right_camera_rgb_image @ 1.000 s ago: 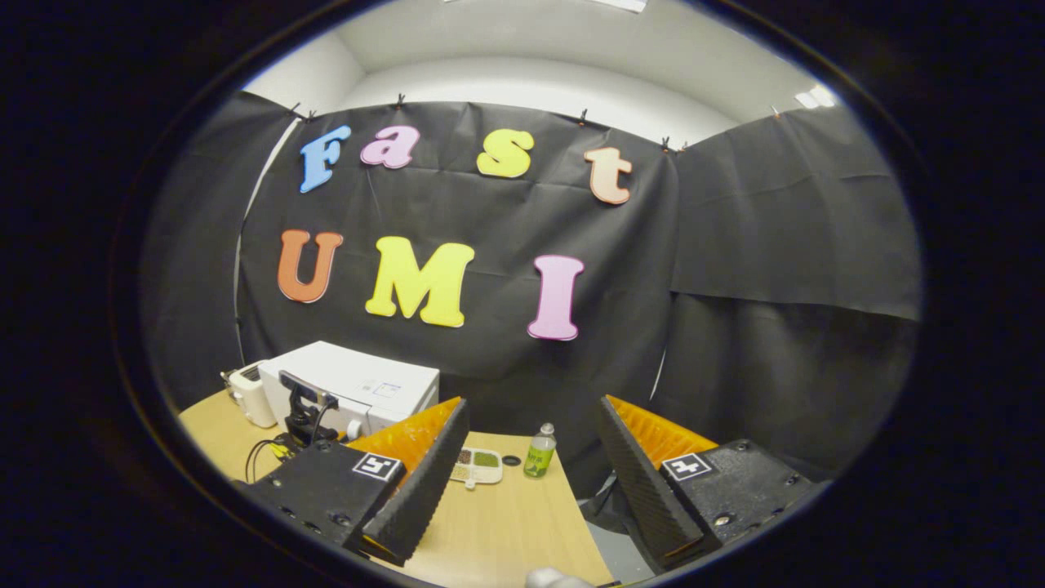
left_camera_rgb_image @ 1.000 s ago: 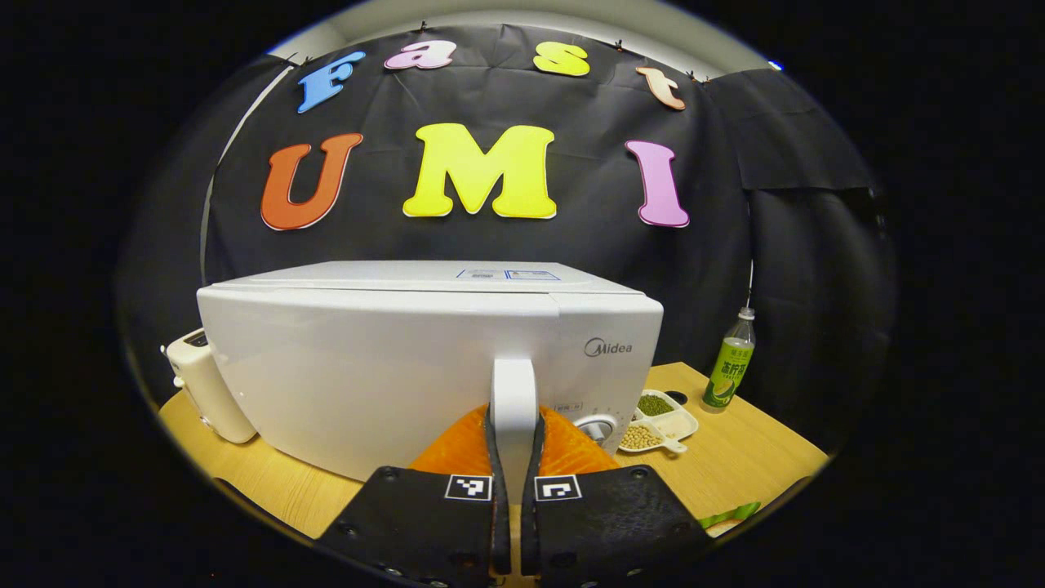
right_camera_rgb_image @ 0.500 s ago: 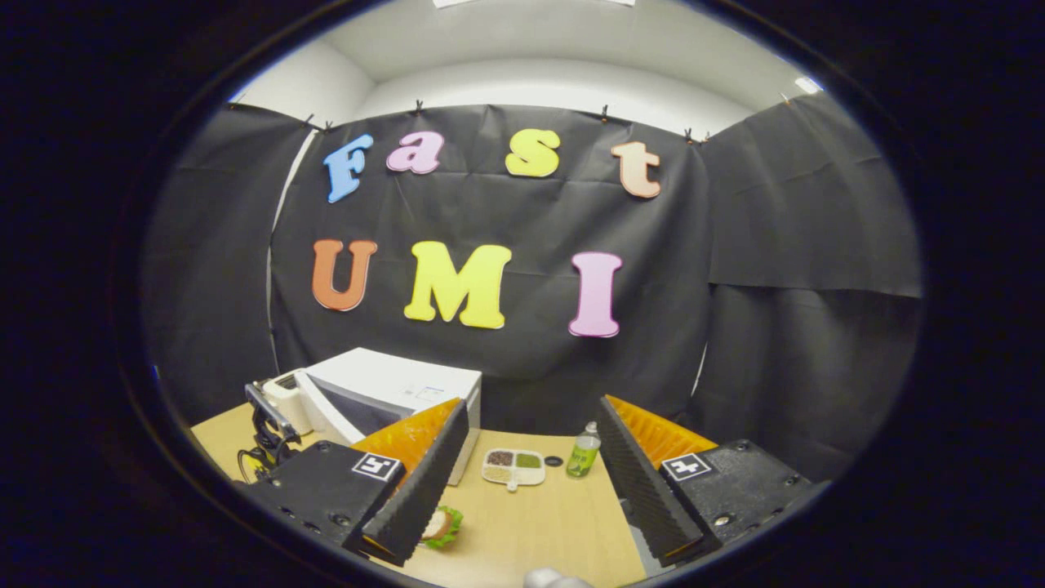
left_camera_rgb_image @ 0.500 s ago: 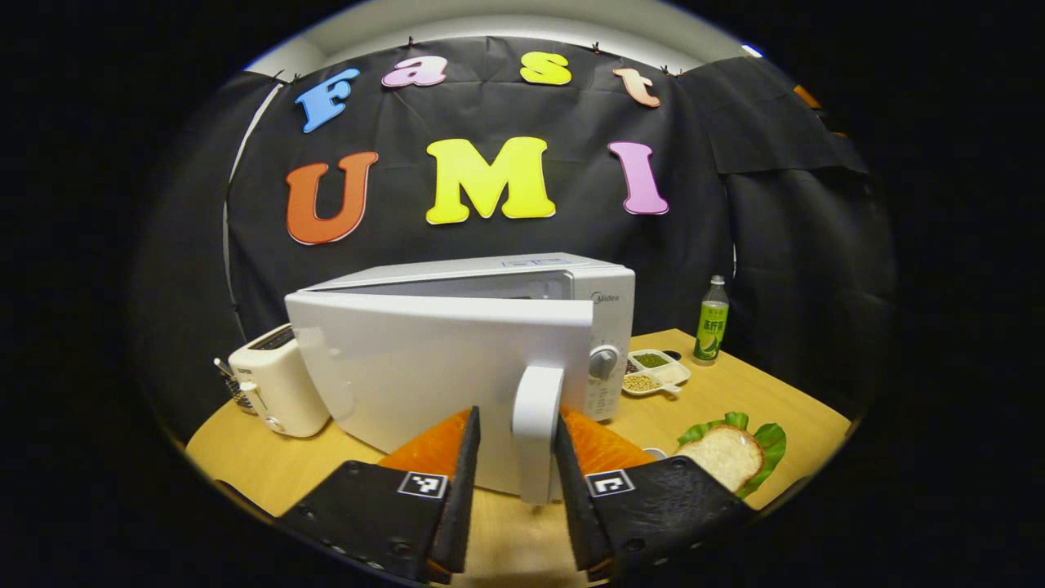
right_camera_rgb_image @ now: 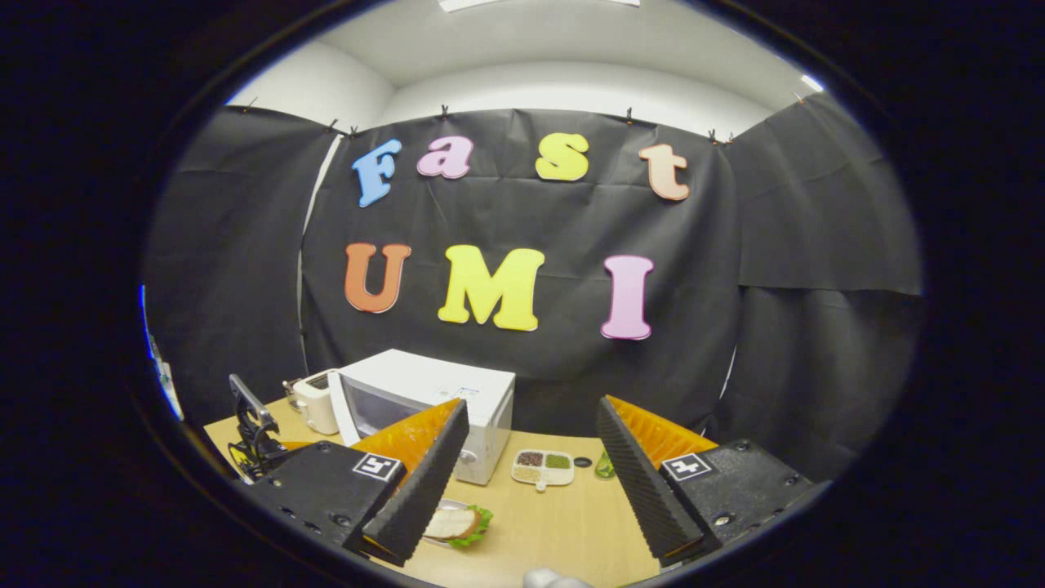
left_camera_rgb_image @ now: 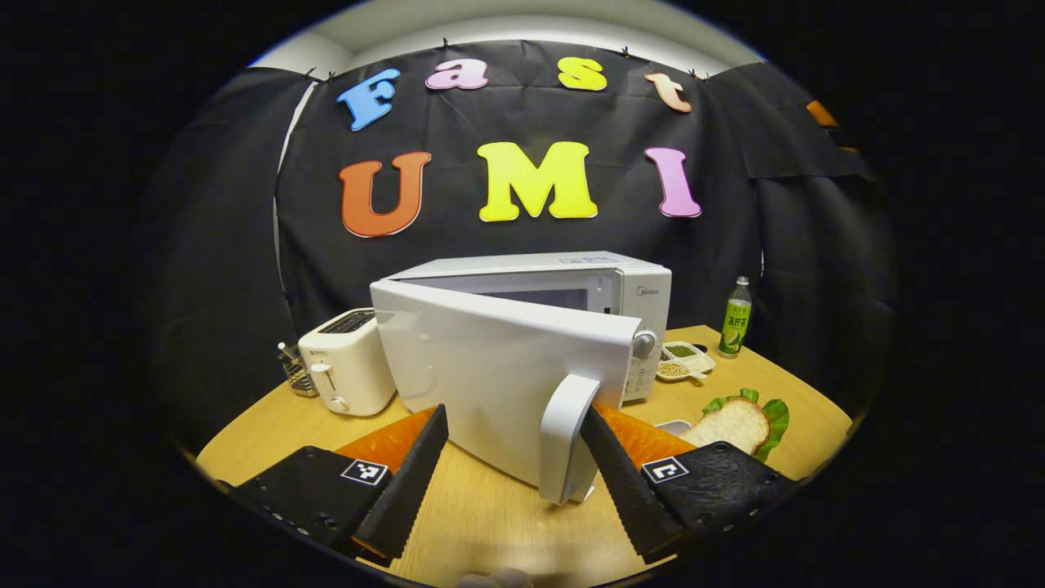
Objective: Open the microwave oven with the left hand, put the food in, and close the microwave oven.
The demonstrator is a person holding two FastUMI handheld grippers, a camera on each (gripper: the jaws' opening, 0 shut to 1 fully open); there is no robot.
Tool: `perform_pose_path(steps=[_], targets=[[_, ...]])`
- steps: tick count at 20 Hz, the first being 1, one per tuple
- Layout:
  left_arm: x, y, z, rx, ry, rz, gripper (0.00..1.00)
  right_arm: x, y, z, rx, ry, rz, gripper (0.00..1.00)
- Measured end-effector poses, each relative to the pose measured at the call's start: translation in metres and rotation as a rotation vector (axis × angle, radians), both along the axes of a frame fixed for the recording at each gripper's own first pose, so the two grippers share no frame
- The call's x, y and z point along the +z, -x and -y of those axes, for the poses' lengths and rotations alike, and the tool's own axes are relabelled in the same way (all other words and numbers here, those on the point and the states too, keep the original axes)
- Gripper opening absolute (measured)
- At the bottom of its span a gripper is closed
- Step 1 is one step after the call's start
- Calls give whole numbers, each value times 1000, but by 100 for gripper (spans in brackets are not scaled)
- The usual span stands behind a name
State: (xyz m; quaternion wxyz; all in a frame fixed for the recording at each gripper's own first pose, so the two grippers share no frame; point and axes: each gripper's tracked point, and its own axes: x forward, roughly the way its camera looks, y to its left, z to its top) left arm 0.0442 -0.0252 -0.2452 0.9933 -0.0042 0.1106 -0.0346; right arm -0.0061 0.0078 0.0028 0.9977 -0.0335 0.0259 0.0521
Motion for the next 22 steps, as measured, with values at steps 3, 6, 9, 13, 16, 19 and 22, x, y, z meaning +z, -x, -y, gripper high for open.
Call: perform_pose_path(steps=[3,6,9,13,16,19,22], targets=[[-2,27,-34,44,-35,-9,97,-10,3,-15,40,-10,-16,100],[-5,53,-75,105,-65,-23,97,-21,6,-31,73,-23,-38,94],[-9,76,-114,171,-71,-42,96,-31,5,-45,93,-33,-59,94],[-5,105,-173,271,-89,-55,96,-46,1,-60,116,-29,-78,100],[2,123,-204,333,-93,-59,97,-59,-8,-62,121,-43,-101,100],[17,137,-214,344,-114,-43,96,-82,-24,-58,121,-47,-144,94],[40,141,-203,325,-94,-22,97,-117,-38,-46,102,-63,-209,100]])
